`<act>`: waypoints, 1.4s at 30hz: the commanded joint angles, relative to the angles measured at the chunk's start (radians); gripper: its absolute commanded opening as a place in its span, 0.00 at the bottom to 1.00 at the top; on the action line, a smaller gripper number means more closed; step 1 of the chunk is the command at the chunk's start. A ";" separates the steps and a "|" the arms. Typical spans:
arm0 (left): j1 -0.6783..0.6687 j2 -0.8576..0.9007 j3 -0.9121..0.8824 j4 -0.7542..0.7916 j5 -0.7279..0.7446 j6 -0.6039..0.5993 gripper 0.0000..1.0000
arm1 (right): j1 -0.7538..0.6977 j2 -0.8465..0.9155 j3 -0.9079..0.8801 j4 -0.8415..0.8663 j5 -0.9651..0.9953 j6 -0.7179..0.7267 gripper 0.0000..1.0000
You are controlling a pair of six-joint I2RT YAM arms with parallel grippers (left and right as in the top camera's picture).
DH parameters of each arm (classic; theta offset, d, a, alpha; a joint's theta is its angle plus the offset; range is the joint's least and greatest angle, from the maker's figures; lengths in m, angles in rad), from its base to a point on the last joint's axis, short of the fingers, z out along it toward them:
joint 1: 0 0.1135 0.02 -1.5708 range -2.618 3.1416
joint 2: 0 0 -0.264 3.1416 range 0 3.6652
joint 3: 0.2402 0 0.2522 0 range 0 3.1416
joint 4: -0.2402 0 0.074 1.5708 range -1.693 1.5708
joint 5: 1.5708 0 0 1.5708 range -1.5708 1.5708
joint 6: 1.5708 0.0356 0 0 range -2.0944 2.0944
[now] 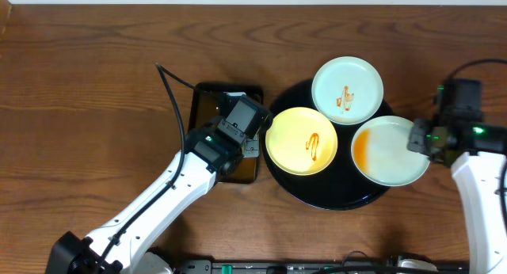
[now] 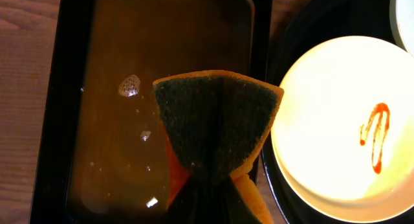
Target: Clean dirty plates on tray and stack at the side
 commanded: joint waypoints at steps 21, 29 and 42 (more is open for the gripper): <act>0.005 -0.004 -0.004 -0.003 -0.016 0.013 0.08 | -0.393 0.115 -0.327 0.333 -0.525 -0.055 0.49; 0.005 -0.004 -0.004 -0.003 -0.016 0.013 0.08 | -0.393 0.115 -0.435 0.439 -0.534 -0.054 0.41; 0.005 -0.004 -0.004 -0.003 -0.016 0.013 0.08 | -0.393 0.115 -0.457 0.472 -0.535 -0.055 0.01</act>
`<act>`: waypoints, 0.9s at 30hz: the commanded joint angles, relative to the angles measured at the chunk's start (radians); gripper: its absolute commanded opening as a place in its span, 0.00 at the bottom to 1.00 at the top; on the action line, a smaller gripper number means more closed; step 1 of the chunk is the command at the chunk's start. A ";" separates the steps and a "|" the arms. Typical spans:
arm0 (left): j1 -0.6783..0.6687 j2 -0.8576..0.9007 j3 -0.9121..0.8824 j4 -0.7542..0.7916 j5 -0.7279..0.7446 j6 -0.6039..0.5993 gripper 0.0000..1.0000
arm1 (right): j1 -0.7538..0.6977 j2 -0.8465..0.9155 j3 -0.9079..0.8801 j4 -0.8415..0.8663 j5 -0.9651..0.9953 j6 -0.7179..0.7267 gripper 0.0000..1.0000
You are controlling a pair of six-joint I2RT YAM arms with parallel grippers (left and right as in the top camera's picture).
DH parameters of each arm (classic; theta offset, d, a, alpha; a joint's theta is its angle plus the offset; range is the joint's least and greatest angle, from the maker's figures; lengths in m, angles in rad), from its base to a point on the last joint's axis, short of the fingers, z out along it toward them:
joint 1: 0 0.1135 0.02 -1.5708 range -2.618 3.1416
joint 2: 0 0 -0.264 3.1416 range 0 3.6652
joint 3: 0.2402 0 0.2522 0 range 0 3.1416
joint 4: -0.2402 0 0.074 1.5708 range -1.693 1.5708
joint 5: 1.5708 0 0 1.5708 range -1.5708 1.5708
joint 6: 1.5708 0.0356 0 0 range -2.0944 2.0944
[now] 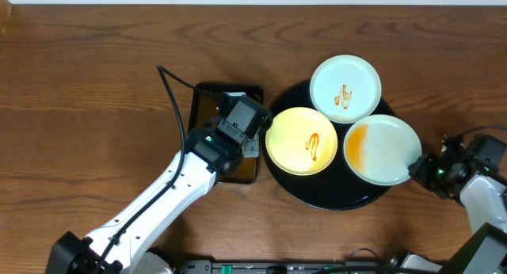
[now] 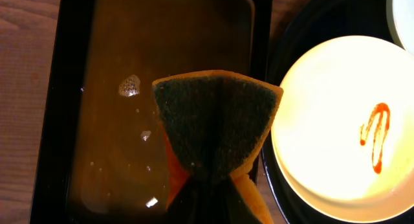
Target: Clean dirty plates on tray and stack at the side
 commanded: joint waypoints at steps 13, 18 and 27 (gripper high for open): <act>0.005 -0.004 -0.004 -0.003 -0.016 0.013 0.08 | -0.008 -0.065 0.034 -0.036 -0.041 -0.007 0.01; 0.005 -0.004 -0.004 -0.003 -0.016 0.013 0.08 | 0.006 -0.134 0.116 -0.128 0.021 -0.019 0.01; 0.005 -0.004 -0.004 -0.003 -0.016 0.013 0.08 | 0.146 -0.209 0.266 -0.263 0.304 -0.025 0.01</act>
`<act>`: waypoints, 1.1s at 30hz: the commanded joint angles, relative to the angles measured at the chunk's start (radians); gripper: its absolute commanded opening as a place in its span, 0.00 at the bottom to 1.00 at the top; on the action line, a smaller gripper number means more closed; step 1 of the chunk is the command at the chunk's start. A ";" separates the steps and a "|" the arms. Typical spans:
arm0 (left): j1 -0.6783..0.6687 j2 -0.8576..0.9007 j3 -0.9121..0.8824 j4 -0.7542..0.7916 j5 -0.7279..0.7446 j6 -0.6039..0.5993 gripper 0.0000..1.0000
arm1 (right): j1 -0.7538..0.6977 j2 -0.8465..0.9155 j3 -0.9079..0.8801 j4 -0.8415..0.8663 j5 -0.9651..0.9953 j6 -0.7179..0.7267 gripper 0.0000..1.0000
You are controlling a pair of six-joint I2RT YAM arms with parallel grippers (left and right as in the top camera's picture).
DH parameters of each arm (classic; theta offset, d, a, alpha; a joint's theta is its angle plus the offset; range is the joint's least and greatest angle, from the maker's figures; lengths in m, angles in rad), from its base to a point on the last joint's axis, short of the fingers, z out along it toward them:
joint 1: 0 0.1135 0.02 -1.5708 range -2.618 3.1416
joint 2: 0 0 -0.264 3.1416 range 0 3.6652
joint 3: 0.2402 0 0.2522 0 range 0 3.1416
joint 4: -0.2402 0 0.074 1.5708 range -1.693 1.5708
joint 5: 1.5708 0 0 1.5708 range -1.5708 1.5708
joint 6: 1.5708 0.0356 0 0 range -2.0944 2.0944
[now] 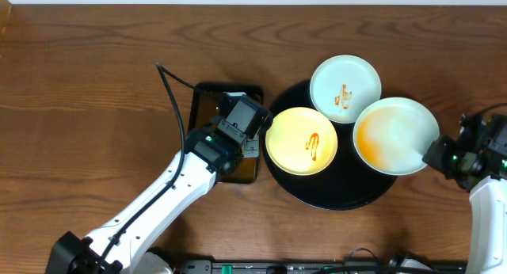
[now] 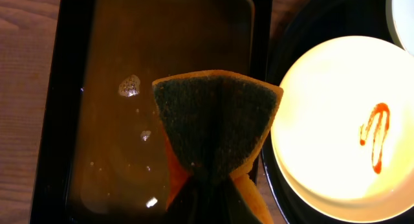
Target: Clean dirty plates on tray and stack at the side
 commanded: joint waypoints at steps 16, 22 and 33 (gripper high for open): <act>0.005 -0.004 -0.004 -0.003 -0.016 0.013 0.08 | 0.464 -0.028 0.161 -0.120 0.691 -0.018 0.01; 0.005 -0.004 -0.004 -0.003 -0.016 0.012 0.08 | 0.608 -0.026 0.161 -0.119 0.887 -0.037 0.01; 0.005 -0.004 -0.004 -0.003 -0.016 0.012 0.08 | 0.780 -0.026 0.161 -0.055 1.074 -0.166 0.01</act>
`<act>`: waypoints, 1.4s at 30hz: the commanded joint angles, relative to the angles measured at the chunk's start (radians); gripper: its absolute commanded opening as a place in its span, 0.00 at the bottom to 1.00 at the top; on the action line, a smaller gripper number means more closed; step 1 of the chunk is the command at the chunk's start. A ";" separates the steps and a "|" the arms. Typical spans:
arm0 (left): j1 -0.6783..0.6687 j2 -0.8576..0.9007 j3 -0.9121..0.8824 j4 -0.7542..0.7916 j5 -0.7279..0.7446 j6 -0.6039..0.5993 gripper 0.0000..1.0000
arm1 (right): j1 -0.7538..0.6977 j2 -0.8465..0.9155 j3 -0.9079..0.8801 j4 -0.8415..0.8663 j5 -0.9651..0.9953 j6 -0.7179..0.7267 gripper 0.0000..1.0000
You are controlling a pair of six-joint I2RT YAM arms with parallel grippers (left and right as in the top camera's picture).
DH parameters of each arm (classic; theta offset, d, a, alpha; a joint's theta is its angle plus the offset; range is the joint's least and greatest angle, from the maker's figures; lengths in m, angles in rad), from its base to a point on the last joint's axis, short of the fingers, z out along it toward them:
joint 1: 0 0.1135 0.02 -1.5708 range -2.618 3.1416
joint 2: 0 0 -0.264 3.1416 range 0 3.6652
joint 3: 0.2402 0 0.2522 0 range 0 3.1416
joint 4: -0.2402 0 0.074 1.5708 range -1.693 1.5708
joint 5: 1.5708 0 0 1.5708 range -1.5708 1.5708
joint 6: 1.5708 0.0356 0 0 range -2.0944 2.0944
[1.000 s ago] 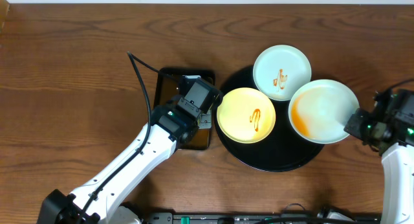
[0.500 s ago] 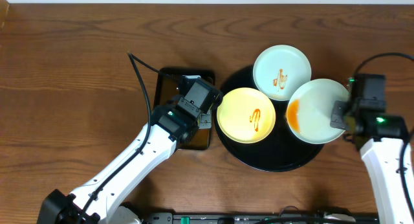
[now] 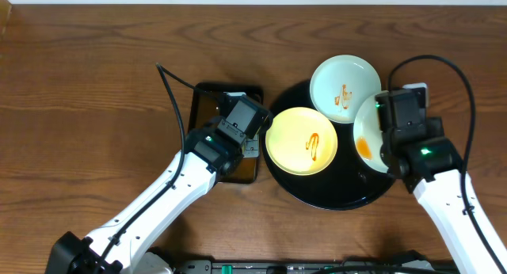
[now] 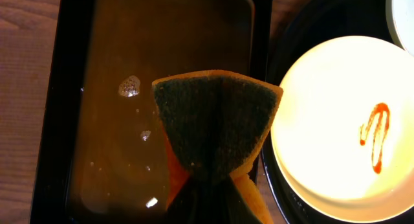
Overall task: Clean dirty plates on tray and stack at the side
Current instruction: 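Lift the plate with the right gripper and place it on the table right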
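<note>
My left gripper (image 4: 210,185) is shut on a folded sponge (image 4: 217,123), green scouring side up, held over the black water basin (image 4: 48,120). Just right of it, a yellow plate (image 3: 301,141) with a red squiggle of sauce sits on the round black tray (image 3: 333,196). At the tray's back lies a pale plate (image 3: 346,84) with a brown smear. My right gripper (image 3: 396,116) hangs over the orange-stained white plate (image 3: 366,139) and covers most of it. Its fingers are hidden beneath the wrist.
The basin (image 3: 202,108) holds brownish water and stands on the wooden table directly left of the tray. A black cable (image 3: 170,88) runs from the left arm across the table. Bare wood lies to the far left and behind the tray.
My right arm was at the table's right edge with the stained plate raised beside the tray. Now it lies over that plate at the tray's right side. The left arm is unchanged.
My right gripper first sat at the stained plate's right rim on the tray. Then the plate had shifted toward the tray's front right, then it stood raised and further right. Now the arm covers it. My left gripper kept the sponge over the basin throughout.
</note>
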 commanded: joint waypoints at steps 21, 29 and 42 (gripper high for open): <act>0.005 -0.004 -0.004 -0.003 -0.016 0.012 0.08 | 0.095 -0.011 0.026 0.103 0.232 -0.233 0.01; 0.005 -0.004 -0.004 -0.003 -0.016 0.008 0.08 | 0.093 -0.011 0.026 0.122 0.212 -0.227 0.01; 0.005 -0.004 -0.004 -0.003 -0.016 0.009 0.08 | -0.293 0.087 0.026 0.190 -0.268 0.081 0.01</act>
